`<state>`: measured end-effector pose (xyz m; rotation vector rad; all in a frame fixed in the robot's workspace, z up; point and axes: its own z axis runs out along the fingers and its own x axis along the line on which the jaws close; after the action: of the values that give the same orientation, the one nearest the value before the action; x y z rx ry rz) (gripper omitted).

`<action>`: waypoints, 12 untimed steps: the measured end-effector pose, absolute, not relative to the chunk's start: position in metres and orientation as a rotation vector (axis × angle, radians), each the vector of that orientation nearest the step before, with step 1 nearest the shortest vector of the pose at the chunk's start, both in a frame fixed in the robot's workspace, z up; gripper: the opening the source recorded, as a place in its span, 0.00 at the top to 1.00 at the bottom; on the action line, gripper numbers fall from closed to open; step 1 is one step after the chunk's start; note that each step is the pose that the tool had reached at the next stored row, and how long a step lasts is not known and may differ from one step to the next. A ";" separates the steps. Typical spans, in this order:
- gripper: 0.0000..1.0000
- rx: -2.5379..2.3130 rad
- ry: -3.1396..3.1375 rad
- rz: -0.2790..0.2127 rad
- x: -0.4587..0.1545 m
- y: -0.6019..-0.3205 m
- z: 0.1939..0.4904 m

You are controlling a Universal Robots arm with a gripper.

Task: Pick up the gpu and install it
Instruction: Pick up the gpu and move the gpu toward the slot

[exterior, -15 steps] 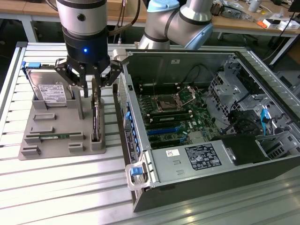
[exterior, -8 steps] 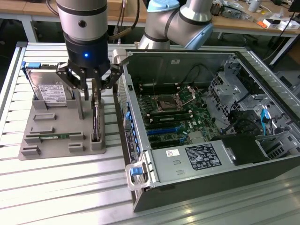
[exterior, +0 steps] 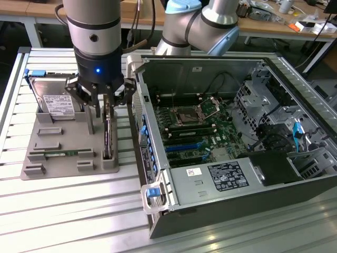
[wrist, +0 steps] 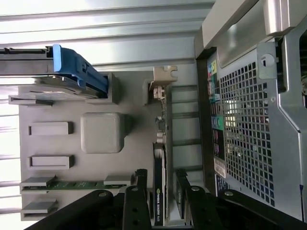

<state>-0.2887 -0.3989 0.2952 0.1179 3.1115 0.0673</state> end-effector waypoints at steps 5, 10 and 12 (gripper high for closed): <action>0.64 0.118 3.111 0.067 -0.289 -0.399 0.286; 0.64 0.118 3.111 0.067 -0.288 -0.399 0.278; 0.64 0.118 3.111 0.067 -0.288 -0.399 0.274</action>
<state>-0.2884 -0.3989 0.2741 0.1179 3.1114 0.0673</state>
